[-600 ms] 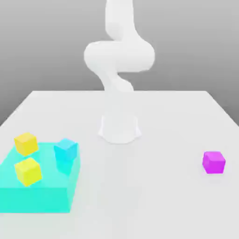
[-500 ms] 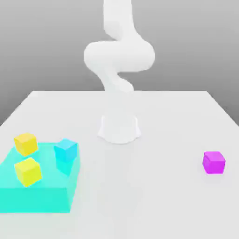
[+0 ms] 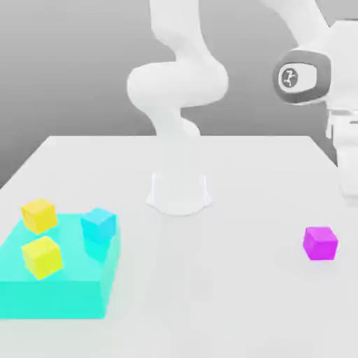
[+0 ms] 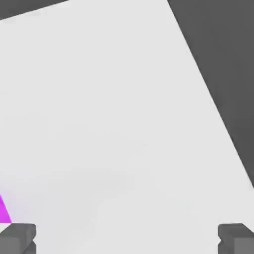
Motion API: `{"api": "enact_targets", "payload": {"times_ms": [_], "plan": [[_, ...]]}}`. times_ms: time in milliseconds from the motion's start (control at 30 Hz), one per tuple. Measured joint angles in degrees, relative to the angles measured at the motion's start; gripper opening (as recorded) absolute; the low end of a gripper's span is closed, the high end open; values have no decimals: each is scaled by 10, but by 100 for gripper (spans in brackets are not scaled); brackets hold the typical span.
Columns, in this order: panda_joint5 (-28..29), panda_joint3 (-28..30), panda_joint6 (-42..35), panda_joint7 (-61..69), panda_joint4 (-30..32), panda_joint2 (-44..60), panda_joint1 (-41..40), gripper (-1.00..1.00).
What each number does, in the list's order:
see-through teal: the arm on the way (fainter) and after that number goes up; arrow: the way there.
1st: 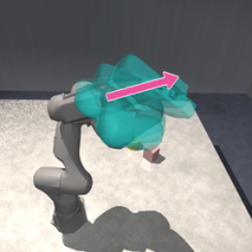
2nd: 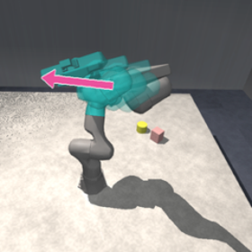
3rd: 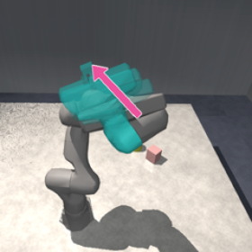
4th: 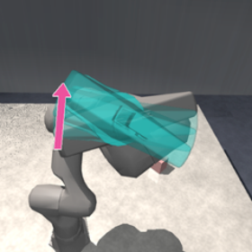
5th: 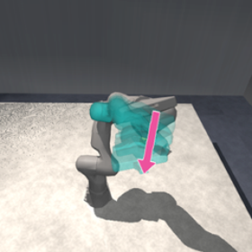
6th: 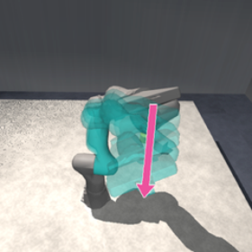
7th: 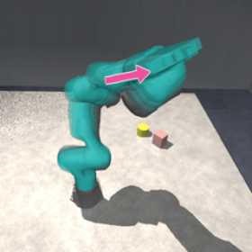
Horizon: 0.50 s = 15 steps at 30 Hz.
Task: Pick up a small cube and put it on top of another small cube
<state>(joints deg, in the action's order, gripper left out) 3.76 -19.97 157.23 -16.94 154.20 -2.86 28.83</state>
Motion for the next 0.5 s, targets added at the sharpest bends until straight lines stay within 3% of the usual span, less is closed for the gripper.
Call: {"api": "enact_targets", "payload": {"times_ms": [133,300,333,500], "plan": [[35,-11,53,19,27,84,40,0],[135,91,132,-51,9,188,120,0],[145,105,142,-59,7,201,133,-100],[147,105,141,-61,7,201,132,-100]]}}
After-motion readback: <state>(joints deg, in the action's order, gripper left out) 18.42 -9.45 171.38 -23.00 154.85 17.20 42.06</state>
